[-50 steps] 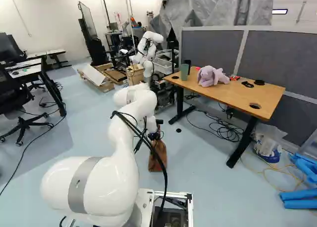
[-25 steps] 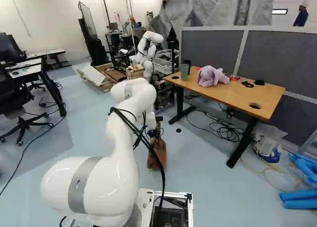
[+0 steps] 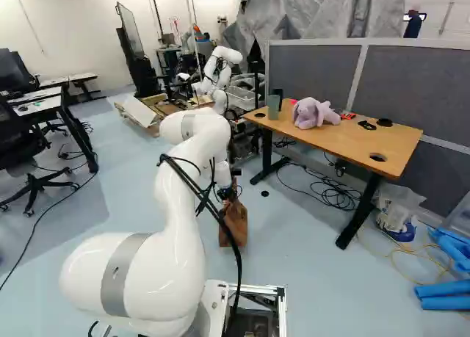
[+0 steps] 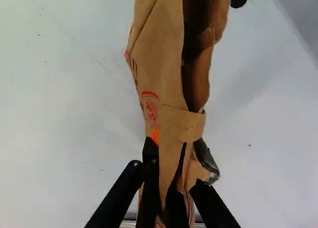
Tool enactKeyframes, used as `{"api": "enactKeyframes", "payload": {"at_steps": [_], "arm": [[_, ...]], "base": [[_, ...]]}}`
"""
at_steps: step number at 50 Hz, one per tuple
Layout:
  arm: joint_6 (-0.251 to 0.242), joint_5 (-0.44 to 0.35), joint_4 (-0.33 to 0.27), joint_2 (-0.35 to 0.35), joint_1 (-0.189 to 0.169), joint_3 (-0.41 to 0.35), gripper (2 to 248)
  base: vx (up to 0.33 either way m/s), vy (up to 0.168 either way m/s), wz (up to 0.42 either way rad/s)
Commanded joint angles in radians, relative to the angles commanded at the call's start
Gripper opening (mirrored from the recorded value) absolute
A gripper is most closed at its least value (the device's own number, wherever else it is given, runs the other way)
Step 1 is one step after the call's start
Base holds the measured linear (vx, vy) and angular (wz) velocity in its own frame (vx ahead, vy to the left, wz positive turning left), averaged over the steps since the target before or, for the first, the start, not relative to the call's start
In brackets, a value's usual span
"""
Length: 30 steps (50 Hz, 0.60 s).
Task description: Pick up the bag on the ground and place it on the table
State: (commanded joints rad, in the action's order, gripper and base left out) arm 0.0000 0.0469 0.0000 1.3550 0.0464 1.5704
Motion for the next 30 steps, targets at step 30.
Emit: {"api": "enactKeyframes", "payload": {"at_steps": [30], "arm": [[0.000,0.000,0.000,-0.109,0.000,-0.091,21]], "base": [[0.000,0.000,0.000]]}}
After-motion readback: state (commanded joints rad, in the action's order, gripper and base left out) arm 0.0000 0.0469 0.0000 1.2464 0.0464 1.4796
